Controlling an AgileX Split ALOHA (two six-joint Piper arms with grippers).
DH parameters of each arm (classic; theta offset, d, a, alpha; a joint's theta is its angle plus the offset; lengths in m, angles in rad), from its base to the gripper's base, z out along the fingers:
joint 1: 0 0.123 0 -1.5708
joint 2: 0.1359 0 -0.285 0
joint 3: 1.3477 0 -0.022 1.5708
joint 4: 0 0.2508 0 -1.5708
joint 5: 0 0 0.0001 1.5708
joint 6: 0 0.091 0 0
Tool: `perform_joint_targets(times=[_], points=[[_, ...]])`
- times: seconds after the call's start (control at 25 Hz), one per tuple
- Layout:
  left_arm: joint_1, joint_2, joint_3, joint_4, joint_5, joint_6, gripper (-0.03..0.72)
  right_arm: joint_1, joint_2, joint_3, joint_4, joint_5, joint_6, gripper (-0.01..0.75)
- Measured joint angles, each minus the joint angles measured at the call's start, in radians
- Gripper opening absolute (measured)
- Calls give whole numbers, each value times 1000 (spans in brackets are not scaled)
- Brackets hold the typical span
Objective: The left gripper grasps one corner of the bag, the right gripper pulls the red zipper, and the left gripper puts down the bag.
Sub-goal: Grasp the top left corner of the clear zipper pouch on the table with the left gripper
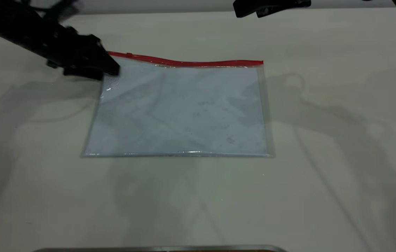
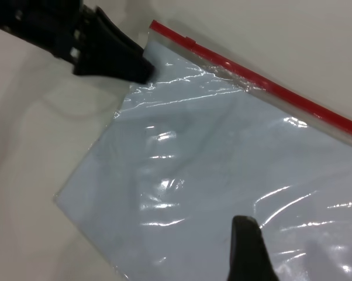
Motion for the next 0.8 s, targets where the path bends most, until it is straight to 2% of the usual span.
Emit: perform_joint_targets(times=[0.08,0.16,0.24,0.36,0.44,0.56,0.8], points=[[-11,13,-6,-2,1,3,547,0,0,0,0,-2,0,511],[-16,13,-7,0,3,19,495,0,0,0,0,-5,0,511],[-16,13,-8,0,3,49,398,0,0,0,2,-5,0,511],[-16,13,-8,0,14,107,169,0,12,-12,5,15,-1,494],[-17,13,-9,-2,35,160,68,0,43,-51,7,29,-15,481],[-20,4,-12,-4,61,286,53,0,126,-153,24,64,-49,477],[-50,-39,-14,-6,104,641,53,25,346,-434,37,242,-140,475]])
